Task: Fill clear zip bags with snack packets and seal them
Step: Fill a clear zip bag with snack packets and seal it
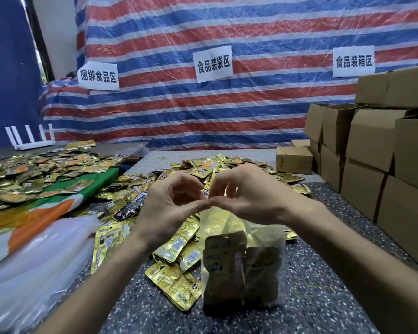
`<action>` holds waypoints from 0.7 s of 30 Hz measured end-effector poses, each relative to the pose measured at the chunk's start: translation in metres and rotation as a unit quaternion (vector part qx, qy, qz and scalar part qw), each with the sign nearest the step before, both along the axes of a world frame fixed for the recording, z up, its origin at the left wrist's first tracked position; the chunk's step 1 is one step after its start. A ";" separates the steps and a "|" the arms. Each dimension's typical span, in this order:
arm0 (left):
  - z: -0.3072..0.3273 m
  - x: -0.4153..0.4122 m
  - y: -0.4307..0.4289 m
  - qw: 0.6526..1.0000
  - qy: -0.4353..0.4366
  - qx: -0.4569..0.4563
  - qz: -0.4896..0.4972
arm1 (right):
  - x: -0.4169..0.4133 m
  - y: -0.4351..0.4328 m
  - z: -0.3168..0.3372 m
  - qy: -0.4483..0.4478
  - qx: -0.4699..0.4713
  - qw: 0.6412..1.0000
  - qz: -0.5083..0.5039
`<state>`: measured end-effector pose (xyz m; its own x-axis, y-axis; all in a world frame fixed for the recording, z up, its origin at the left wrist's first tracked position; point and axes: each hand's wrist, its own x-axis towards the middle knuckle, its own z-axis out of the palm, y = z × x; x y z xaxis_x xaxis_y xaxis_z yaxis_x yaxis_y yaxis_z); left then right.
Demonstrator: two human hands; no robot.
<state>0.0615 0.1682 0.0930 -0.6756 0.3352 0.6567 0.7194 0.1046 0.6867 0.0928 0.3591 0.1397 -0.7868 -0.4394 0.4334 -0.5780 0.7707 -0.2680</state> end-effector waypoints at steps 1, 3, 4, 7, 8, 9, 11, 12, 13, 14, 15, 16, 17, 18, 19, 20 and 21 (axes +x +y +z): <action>-0.002 -0.001 0.000 1.000 -0.005 0.001 -0.002 | -0.001 -0.001 -0.001 0.003 0.005 1.000 -0.004; -0.005 -0.004 -0.002 1.000 -0.013 -0.004 -0.003 | -0.001 -0.004 0.000 0.008 0.020 1.000 -0.010; -0.006 -0.005 -0.003 1.000 -0.012 -0.020 0.001 | 0.000 -0.004 0.001 0.004 0.026 1.000 -0.009; -0.010 -0.007 -0.008 0.998 -0.011 -0.068 -0.001 | 0.004 -0.003 0.002 -0.020 0.040 0.999 -0.001; -0.011 -0.007 -0.008 0.998 -0.016 -0.066 -0.007 | 0.005 -0.002 0.002 -0.026 0.042 0.999 -0.001; -0.012 -0.008 -0.009 0.998 -0.022 -0.060 -0.013 | 0.005 -0.002 0.001 -0.027 0.043 0.999 -0.005; -0.014 -0.009 -0.008 0.998 -0.028 -0.048 -0.019 | 0.006 -0.002 0.001 -0.022 0.046 0.999 -0.019; -0.015 -0.009 -0.008 0.998 -0.028 -0.043 -0.020 | 0.007 -0.002 0.001 -0.020 0.049 0.998 -0.022; -0.015 -0.010 -0.007 0.999 -0.026 -0.037 -0.021 | 0.007 -0.002 0.001 -0.018 0.055 0.998 -0.023; -0.016 -0.010 -0.006 0.999 -0.025 -0.029 -0.023 | 0.007 -0.003 0.001 -0.016 0.064 0.998 -0.025; -0.016 -0.009 -0.005 0.999 -0.021 -0.020 -0.023 | 0.008 -0.004 0.001 -0.010 0.075 0.997 -0.031; -0.016 -0.008 -0.004 1.000 -0.015 -0.011 -0.021 | 0.009 -0.005 0.001 -0.002 0.083 0.996 -0.038; -0.016 -0.007 -0.003 1.000 -0.011 -0.002 -0.018 | 0.009 -0.006 0.000 0.008 0.085 0.995 -0.043; -0.016 -0.005 -0.002 1.000 -0.012 0.004 -0.017 | 0.010 -0.007 -0.001 0.014 0.083 0.995 -0.044; -0.016 -0.005 -0.001 1.000 -0.017 0.002 -0.016 | 0.010 -0.007 -0.002 0.020 0.081 0.996 -0.043; -0.017 -0.004 -0.001 1.000 -0.023 -0.011 -0.018 | 0.010 -0.007 -0.003 0.024 0.079 0.996 -0.041; -0.017 -0.004 0.000 0.999 -0.021 -0.041 -0.020 | 0.010 -0.007 -0.003 0.028 0.078 0.996 -0.038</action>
